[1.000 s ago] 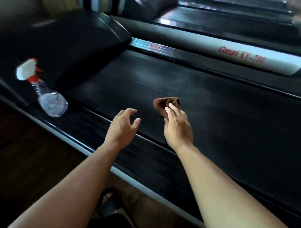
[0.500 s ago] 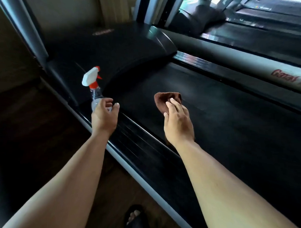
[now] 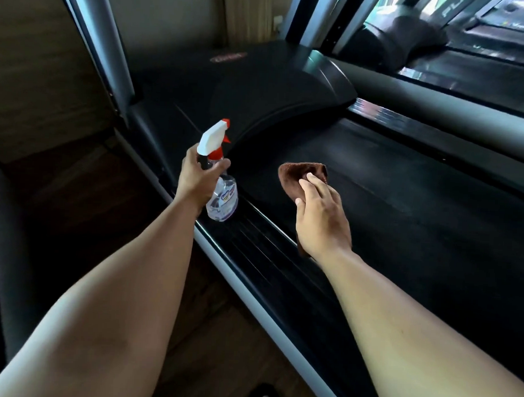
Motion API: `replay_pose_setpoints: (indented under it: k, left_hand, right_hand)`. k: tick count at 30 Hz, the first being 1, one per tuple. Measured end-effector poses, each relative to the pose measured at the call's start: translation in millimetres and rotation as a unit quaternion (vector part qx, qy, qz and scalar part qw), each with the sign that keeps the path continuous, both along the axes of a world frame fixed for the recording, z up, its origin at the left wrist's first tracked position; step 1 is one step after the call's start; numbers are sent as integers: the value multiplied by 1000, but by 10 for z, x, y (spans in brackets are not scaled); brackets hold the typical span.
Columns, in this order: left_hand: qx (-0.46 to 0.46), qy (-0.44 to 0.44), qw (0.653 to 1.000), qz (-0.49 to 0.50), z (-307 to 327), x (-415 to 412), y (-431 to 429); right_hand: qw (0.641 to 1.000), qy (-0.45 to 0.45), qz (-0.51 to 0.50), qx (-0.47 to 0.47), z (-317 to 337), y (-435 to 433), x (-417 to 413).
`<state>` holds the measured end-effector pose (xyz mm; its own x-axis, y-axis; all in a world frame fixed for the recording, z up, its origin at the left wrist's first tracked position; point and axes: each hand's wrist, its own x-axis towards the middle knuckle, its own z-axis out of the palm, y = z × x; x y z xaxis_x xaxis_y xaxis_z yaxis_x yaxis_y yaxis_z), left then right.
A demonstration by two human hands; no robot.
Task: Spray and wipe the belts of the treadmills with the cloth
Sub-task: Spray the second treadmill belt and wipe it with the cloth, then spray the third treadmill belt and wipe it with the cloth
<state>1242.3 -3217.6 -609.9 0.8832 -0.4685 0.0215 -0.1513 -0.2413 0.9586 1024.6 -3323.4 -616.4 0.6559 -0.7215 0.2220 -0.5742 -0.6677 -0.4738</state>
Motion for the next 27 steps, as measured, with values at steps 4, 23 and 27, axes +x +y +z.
replay_pose_setpoints:
  k: [4, 23, 27]
  left_hand:
    - [-15, 58, 996, -66, -10, 249, -66]
    - [-93, 18, 981, -170, 121, 156, -353]
    - [-87, -14, 975, -203, 268, -159, -424]
  right_hand:
    - [1000, 5, 1, -2, -9, -41, 46]
    - [1000, -6, -16, -9, 18, -190, -107]
    - [999, -15, -30, -20, 186, -174, -302]
